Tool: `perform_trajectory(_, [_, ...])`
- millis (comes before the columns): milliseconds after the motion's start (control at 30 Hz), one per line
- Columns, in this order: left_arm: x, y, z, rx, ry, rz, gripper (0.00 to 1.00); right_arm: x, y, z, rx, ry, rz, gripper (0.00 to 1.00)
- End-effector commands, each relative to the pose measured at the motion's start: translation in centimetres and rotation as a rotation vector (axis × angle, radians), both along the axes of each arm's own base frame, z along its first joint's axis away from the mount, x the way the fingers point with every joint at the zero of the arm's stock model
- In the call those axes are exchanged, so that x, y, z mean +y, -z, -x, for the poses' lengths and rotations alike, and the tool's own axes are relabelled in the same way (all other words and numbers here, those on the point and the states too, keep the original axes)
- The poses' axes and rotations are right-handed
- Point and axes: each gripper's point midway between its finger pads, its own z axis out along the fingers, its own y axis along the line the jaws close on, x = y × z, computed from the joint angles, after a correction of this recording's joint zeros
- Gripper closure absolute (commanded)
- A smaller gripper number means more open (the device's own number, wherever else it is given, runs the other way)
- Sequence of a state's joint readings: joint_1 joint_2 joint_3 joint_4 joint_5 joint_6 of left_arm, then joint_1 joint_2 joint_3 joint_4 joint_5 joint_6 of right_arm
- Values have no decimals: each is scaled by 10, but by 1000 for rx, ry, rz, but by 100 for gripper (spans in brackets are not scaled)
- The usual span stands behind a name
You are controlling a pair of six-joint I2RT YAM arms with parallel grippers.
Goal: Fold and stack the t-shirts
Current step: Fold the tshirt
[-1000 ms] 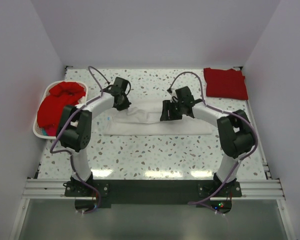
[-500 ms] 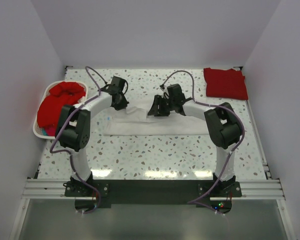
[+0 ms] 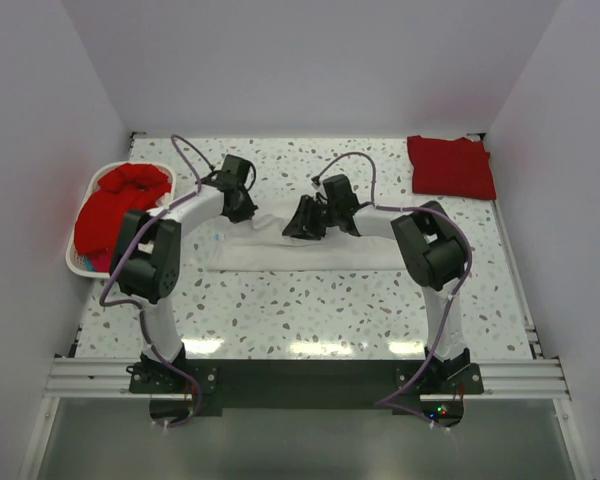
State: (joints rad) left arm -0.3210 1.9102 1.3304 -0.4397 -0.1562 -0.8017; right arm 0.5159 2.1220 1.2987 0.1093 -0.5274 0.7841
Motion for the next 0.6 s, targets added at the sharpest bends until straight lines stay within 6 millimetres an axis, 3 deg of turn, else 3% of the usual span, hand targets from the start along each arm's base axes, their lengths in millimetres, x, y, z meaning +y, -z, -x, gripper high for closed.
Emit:
perform_trajectory(0, [3, -26, -6, -71, -16, 21, 92, 18, -30, -16, -63, -9, -101, 58])
perform_trajectory(333, [11, -36, -4, -93, -28, 9, 92, 25, -58, -23, -151, -47, -145, 55])
perform_trajectory(567, [13, -38, -5, -98, -33, 6, 92, 21, -47, -29, -186, -49, -85, 55])
